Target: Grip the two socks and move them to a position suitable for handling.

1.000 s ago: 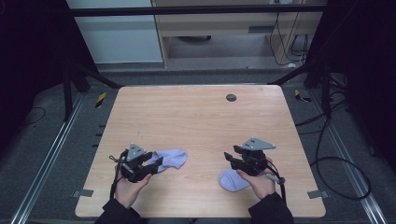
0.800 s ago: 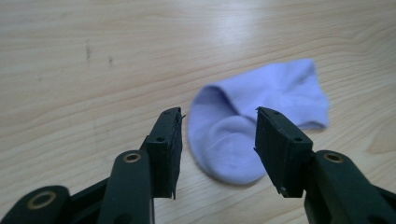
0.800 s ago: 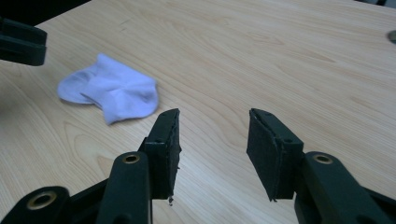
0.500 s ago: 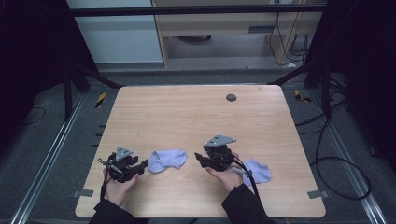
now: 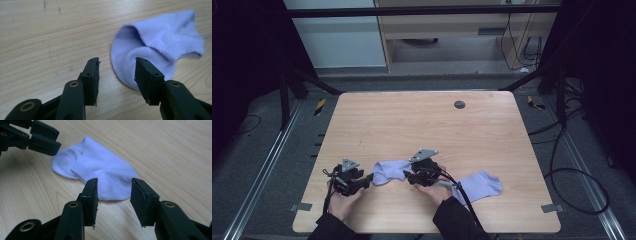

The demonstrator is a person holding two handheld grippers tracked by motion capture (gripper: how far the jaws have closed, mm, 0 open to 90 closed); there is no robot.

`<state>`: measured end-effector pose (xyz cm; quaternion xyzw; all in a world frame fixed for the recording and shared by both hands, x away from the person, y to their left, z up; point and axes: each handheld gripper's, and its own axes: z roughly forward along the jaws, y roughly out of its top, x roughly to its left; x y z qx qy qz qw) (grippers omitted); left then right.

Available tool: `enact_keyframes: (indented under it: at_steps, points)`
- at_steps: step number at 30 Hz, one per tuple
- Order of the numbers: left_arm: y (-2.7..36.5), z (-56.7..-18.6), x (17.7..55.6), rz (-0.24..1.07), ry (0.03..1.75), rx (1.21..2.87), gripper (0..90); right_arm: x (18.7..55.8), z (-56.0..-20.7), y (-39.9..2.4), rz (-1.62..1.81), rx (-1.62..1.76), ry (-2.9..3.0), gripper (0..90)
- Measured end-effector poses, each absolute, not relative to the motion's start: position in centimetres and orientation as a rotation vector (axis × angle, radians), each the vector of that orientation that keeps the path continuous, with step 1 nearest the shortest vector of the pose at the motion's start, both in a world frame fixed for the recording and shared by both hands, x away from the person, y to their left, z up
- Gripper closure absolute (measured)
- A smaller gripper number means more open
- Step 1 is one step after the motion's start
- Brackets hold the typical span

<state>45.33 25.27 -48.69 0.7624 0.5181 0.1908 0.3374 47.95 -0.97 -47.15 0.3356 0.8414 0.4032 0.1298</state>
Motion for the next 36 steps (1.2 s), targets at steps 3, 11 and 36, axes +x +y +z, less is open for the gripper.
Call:
enact_keyframes:
  at_steps: [3, 11, 36]
  points:
    - [24.9, -48.9, 45.4, 0.497, 1.34, 2.002, 53.8, 47.9, -47.7, -0.3, 1.154, 0.953, 2.469, 57.7]
    - [24.1, -49.3, 45.9, 0.493, 1.333, 2.018, 54.4, 48.1, -48.9, 1.7, 1.098, 0.91, 2.531, 59.2]
    - [23.5, -49.1, 46.0, 0.456, 1.277, 2.05, 86.1, 47.6, -47.4, 1.9, 1.252, 0.99, 2.386, 82.1]
